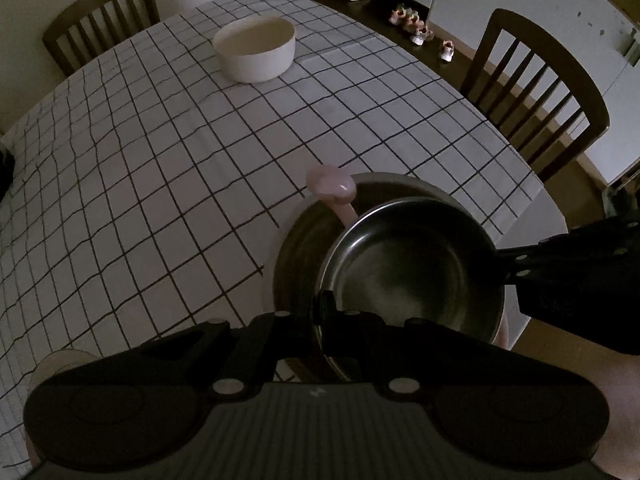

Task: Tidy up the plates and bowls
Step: 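Carry the dark bowl across the table and lower it with both grippers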

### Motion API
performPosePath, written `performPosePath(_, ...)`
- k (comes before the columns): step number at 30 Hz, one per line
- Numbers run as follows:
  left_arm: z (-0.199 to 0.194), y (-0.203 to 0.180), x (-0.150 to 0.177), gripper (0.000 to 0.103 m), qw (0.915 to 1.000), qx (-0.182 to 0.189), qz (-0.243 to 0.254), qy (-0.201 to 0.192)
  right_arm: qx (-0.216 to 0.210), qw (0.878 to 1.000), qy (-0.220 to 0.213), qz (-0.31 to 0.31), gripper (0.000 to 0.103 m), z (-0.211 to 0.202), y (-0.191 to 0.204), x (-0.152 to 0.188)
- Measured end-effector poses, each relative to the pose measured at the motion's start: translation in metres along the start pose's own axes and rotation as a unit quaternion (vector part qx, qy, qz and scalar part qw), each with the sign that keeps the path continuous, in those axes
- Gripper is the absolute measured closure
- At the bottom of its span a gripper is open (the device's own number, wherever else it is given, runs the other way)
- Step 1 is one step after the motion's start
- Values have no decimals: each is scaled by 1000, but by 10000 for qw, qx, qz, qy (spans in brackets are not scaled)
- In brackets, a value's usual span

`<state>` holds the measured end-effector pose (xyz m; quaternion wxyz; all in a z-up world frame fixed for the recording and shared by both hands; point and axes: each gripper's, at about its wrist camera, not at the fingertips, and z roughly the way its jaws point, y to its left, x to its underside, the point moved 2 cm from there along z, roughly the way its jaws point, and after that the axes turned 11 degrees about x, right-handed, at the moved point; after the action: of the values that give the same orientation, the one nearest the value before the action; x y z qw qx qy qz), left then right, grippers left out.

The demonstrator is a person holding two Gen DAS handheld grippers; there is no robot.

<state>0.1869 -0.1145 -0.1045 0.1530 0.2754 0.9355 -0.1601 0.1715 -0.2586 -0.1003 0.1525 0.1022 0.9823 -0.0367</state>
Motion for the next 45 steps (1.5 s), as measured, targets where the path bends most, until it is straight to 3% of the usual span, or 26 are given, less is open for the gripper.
performPosePath(10,16,4,-2,100,9999,-22,23,116,74,9999,67,20,97,11,2,-2)
performPosePath(23,16,0,0,100,9995,-9,318,-48,113,9999,90,74,96,18,0,-3)
performPosePath(30,12,1,0,100,9993,142,329,-140,27,9999,-50,129,87,12,-3,-4)
performPosePath(45,-10,2,4,95,9977,355,382,-426,-74,9992,-384,40,76,-12,1,0)
